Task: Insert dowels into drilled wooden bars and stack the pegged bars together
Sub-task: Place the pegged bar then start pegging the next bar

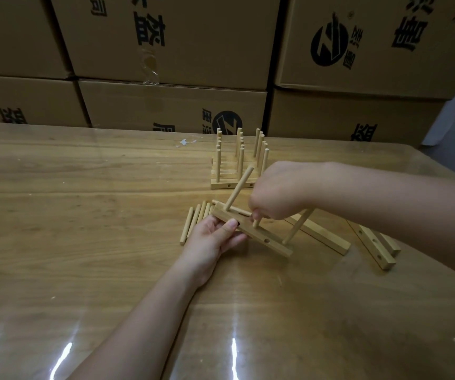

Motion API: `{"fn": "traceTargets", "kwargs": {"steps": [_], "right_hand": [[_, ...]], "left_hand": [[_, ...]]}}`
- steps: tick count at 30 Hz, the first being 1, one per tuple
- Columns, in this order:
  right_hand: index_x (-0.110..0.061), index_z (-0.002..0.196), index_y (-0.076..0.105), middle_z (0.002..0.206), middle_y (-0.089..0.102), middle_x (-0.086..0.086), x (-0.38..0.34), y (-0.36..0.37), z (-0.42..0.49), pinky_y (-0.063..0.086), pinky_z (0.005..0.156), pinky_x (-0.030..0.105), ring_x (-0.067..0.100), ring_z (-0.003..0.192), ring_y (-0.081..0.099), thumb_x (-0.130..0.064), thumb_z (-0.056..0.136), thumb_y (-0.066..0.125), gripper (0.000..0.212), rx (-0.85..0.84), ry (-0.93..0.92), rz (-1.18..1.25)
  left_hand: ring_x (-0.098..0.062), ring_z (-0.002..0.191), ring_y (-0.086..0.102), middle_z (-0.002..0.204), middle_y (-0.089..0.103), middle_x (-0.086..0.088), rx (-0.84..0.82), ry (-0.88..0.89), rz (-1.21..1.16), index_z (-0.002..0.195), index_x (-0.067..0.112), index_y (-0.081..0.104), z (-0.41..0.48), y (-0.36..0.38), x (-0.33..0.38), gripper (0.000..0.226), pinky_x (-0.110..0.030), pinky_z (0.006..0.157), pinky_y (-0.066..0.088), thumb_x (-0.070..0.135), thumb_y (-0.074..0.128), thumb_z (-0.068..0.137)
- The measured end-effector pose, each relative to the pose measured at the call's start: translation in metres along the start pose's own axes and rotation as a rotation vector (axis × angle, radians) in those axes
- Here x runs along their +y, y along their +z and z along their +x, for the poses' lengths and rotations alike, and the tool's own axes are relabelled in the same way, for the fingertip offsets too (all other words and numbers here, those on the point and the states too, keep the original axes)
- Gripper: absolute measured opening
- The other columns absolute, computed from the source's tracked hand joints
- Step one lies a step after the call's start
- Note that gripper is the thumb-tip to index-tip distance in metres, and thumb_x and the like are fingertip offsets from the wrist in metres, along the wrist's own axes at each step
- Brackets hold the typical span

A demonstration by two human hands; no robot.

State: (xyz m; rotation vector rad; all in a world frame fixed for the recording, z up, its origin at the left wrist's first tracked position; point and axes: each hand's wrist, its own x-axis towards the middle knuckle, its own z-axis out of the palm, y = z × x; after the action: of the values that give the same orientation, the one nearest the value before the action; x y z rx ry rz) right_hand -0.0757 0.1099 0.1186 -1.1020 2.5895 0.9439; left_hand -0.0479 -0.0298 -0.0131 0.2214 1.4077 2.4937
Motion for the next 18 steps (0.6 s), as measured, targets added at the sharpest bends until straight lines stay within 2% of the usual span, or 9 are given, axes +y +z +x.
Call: {"fn": "traceTargets", "kwargs": {"steps": [3,4,6,7,10,12,14,15,18], "right_hand": [[-0.021,0.099,0.063,0.069,0.052,-0.011,0.001,0.003,0.000,0.042,0.068,0.028,0.007,0.065,0.048,-0.043,0.095,0.042,0.031,0.044,0.011,0.001],[-0.022,0.101,0.063,0.073,0.054,-0.011,0.002,0.004,-0.001,0.042,0.074,0.029,0.008,0.070,0.050,-0.044,0.094,0.043,0.031,0.072,0.002,-0.015],[-0.027,0.109,0.060,0.094,0.059,-0.010,0.005,0.005,-0.003,0.035,0.088,0.034,0.014,0.095,0.054,-0.049,0.092,0.045,0.031,0.149,-0.010,-0.043],[-0.030,0.116,0.056,0.109,0.057,-0.008,0.008,0.004,-0.004,0.032,0.094,0.037,0.015,0.108,0.049,-0.051,0.089,0.046,0.035,0.194,0.005,-0.049],[-0.035,0.128,0.045,0.127,0.047,-0.007,0.023,-0.004,-0.011,0.028,0.104,0.041,0.014,0.120,0.041,-0.055,0.086,0.045,0.046,0.367,0.131,0.077],[-0.035,0.128,0.045,0.126,0.049,-0.008,0.034,-0.006,-0.019,0.035,0.099,0.036,0.007,0.112,0.045,-0.052,0.087,0.045,0.045,0.484,0.255,0.344],[-0.032,0.126,0.047,0.117,0.053,-0.009,0.041,0.002,-0.026,0.045,0.080,0.022,-0.002,0.095,0.051,-0.047,0.089,0.047,0.040,0.568,0.362,0.751],[-0.030,0.125,0.048,0.111,0.056,-0.009,0.043,0.009,-0.029,0.044,0.070,0.017,-0.003,0.088,0.053,-0.045,0.090,0.047,0.038,0.588,0.400,0.937],[-0.026,0.118,0.051,0.099,0.062,-0.006,0.040,0.040,-0.036,0.050,0.061,0.016,0.006,0.082,0.062,-0.039,0.090,0.049,0.030,0.507,0.439,1.308]], "left_hand": [[-0.026,0.101,0.068,0.105,0.071,-0.016,0.007,-0.001,-0.002,0.115,-0.004,0.055,0.001,0.000,0.001,0.024,-0.021,0.073,0.056,0.006,0.050,0.094],[-0.026,0.101,0.068,0.104,0.071,-0.016,0.012,0.002,-0.010,0.114,-0.004,0.055,0.001,0.000,0.001,0.024,-0.021,0.072,0.056,0.006,0.051,0.093],[-0.024,0.097,0.070,0.099,0.073,-0.012,0.028,0.010,-0.039,0.109,-0.001,0.057,0.002,0.000,0.001,0.021,-0.021,0.072,0.056,0.007,0.052,0.090],[-0.021,0.094,0.070,0.096,0.073,-0.009,0.036,0.017,-0.062,0.108,0.000,0.058,0.002,0.000,0.001,0.019,-0.020,0.071,0.055,0.006,0.052,0.090],[-0.018,0.089,0.071,0.090,0.074,-0.008,0.092,0.026,-0.160,0.102,-0.001,0.058,0.004,-0.002,0.002,0.015,-0.020,0.069,0.056,0.005,0.052,0.090],[-0.018,0.087,0.072,0.088,0.074,-0.009,0.123,0.035,-0.200,0.099,-0.002,0.058,0.005,-0.002,0.003,0.012,-0.020,0.068,0.056,0.003,0.051,0.090],[-0.018,0.083,0.072,0.084,0.074,-0.009,0.163,0.046,-0.238,0.096,-0.002,0.058,0.006,-0.001,0.005,0.010,-0.020,0.067,0.056,0.001,0.049,0.092],[-0.018,0.079,0.073,0.080,0.074,-0.009,0.190,0.049,-0.262,0.093,-0.003,0.057,0.006,0.000,0.006,0.009,-0.020,0.065,0.056,0.000,0.048,0.093],[-0.019,0.072,0.073,0.070,0.072,-0.010,0.249,0.051,-0.321,0.090,-0.005,0.053,0.005,0.001,0.009,0.006,-0.021,0.061,0.057,-0.001,0.049,0.093]]}}
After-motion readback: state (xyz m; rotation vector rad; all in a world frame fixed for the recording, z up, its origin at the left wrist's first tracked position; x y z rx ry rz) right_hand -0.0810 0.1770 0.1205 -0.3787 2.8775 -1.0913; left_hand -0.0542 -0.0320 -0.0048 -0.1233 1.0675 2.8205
